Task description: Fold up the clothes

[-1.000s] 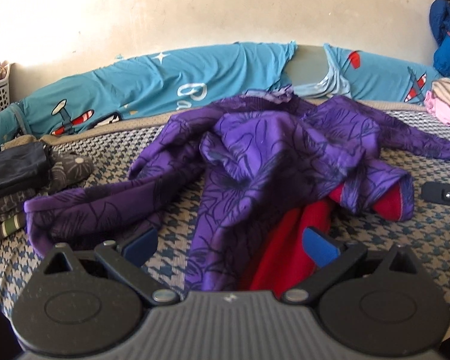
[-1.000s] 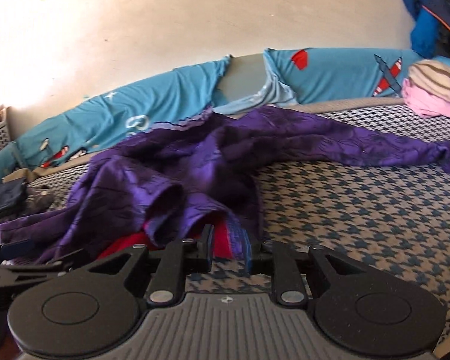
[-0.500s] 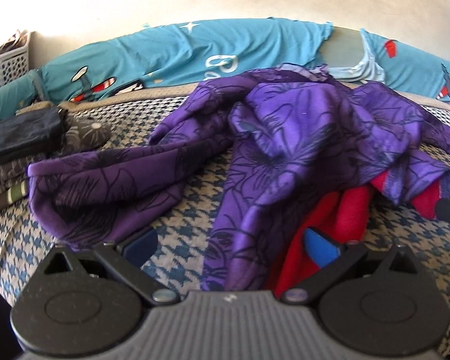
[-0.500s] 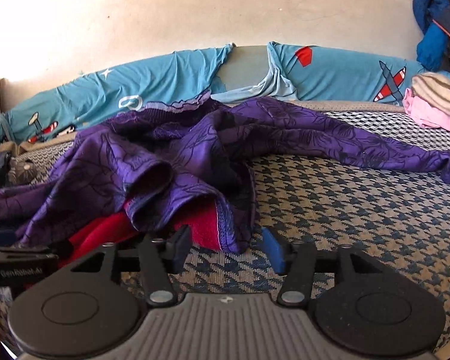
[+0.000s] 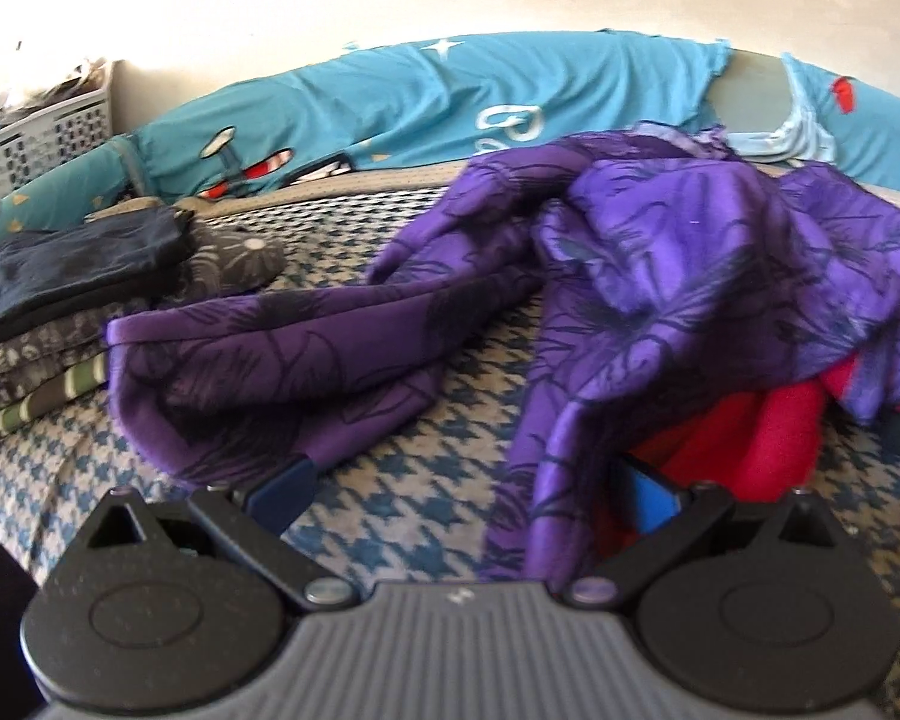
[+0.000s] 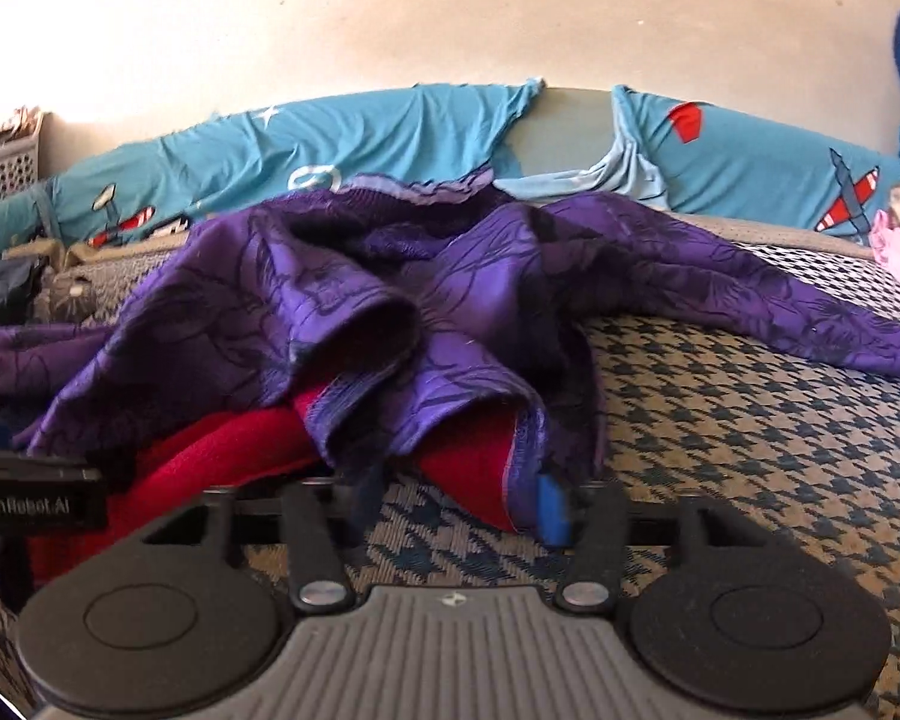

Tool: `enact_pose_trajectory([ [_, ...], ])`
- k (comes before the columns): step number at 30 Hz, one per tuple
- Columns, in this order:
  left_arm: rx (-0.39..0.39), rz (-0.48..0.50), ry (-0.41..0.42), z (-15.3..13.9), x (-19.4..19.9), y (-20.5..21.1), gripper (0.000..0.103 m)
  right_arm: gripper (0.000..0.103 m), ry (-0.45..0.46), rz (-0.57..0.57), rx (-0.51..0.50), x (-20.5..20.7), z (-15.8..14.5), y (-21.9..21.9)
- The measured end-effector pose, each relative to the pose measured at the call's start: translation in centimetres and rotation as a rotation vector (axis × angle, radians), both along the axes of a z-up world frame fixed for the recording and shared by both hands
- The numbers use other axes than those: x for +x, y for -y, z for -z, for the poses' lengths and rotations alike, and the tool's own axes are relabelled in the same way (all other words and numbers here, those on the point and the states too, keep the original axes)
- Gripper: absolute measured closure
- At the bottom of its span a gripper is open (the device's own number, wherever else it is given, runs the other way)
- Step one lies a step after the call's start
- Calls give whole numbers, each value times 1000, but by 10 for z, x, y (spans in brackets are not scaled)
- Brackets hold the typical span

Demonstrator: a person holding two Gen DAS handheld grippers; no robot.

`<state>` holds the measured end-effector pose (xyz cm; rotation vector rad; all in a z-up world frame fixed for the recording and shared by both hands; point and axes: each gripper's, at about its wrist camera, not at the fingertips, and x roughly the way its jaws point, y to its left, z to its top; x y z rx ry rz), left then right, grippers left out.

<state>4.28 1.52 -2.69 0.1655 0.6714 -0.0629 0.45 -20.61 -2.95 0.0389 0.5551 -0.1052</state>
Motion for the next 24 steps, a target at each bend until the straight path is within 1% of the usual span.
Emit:
enact_pose_trajectory([
  [1,1,-11,0,0,1,-1,0,83,-5,3,1,0,0,0],
  [2,1,-22,0,0,2,-3,0,89,-10,6,2,1,0,1],
  [4,10,-40,5,-1,4,-5,0,93,-10,16,12,0,-2,2],
  [7,40,-58,29,-2,3,-5,0,95,7,34,31,-5,-7,5],
  [10,61,-76,45,-4,3,-4,0,96,54,45,37,-13,-18,6],
  [12,73,-104,48,-5,4,-6,0,96,85,51,55,-19,-27,8],
  [16,62,-171,33,-7,9,-17,0,96,147,67,106,-32,-45,12],
  [18,72,-203,38,-8,10,-21,0,98,180,81,108,-37,-53,12],
  [21,63,-241,34,-11,11,-29,0,98,216,112,105,-42,-62,15],
  [24,62,-266,34,-13,11,-34,0,98,226,153,108,-43,-66,23],
])
